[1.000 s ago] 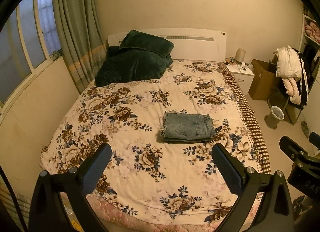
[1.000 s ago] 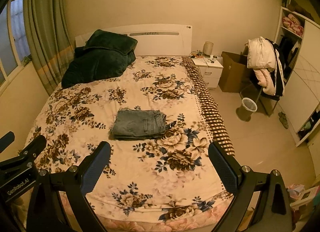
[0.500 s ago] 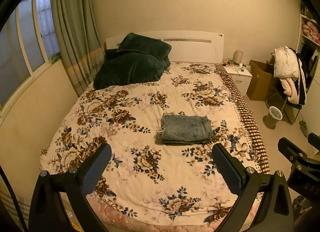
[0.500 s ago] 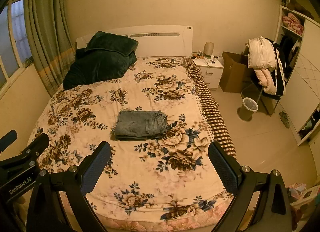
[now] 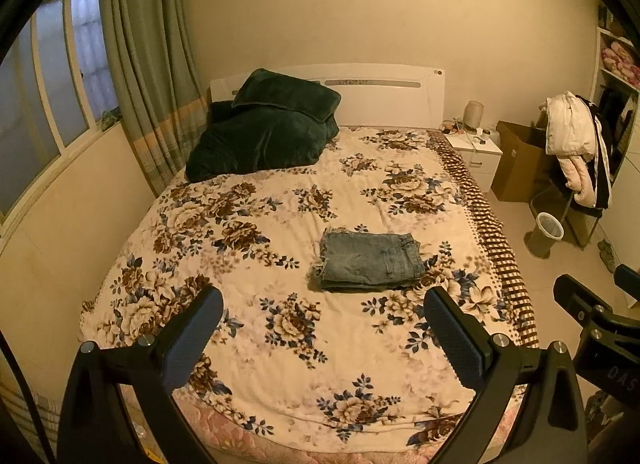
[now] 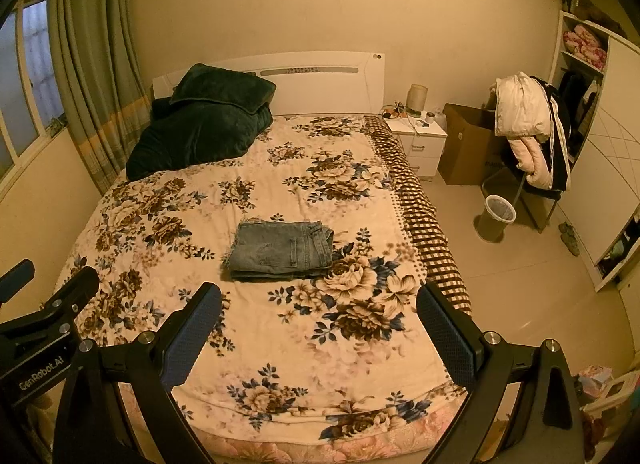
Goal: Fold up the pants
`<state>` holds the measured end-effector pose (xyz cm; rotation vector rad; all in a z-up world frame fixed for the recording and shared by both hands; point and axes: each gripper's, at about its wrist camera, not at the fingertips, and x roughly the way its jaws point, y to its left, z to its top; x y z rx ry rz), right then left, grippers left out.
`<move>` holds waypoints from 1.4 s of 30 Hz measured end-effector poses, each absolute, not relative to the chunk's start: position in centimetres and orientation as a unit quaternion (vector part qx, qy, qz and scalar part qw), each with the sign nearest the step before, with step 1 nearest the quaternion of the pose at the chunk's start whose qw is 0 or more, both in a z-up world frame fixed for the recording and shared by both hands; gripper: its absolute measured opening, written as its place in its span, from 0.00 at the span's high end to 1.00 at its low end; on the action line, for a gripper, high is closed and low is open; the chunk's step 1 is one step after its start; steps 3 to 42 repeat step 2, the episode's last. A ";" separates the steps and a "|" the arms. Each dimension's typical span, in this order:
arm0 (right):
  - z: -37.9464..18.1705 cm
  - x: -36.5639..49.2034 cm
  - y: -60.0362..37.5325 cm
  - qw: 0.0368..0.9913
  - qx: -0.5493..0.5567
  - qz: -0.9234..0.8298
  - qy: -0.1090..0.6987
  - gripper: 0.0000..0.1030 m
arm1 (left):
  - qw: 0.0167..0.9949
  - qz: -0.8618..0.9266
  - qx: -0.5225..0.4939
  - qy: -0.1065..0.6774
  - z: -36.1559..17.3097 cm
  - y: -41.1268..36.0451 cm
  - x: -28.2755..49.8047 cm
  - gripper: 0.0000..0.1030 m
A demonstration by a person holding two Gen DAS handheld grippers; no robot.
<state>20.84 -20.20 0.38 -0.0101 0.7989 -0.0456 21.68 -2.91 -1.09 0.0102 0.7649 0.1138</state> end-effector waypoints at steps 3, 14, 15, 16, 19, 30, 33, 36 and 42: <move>0.4 20.8 -20.2 0.921 -0.005 -0.021 0.388 0.03 | 0.925 0.051 0.002 0.376 -1.0 -3.1 21.7 0.00; 0.4 20.8 -20.2 0.921 -0.005 -0.021 0.388 0.03 | 0.925 0.051 0.002 0.376 -1.0 -3.1 21.7 0.00; 0.4 20.8 -20.2 0.921 -0.005 -0.021 0.388 0.03 | 0.925 0.051 0.002 0.376 -1.0 -3.1 21.7 0.00; 0.4 20.8 -20.2 0.921 -0.005 -0.021 0.388 0.03 | 0.925 0.051 0.002 0.376 -1.0 -3.1 21.7 0.00; 0.4 20.8 -20.2 0.921 -0.005 -0.021 0.388 0.03 | 0.925 0.051 0.002 0.376 -1.0 -3.1 21.7 0.00; 0.4 20.8 -20.2 0.921 -0.005 -0.021 0.388 0.03 | 0.925 0.051 0.002 0.376 -1.0 -3.1 21.7 0.00; 0.4 20.8 -20.2 0.921 -0.005 -0.021 0.388 0.03 | 0.925 0.051 0.002 0.376 -1.0 -3.1 21.7 0.00; 0.4 20.8 -20.2 0.921 -0.005 -0.021 0.388 0.03 | 0.925 0.051 0.002 0.376 -1.0 -3.1 21.7 0.00; 0.4 20.8 -20.2 0.921 -0.005 -0.021 0.388 0.03 | 0.925 0.051 0.002 0.376 -1.0 -3.1 21.7 0.00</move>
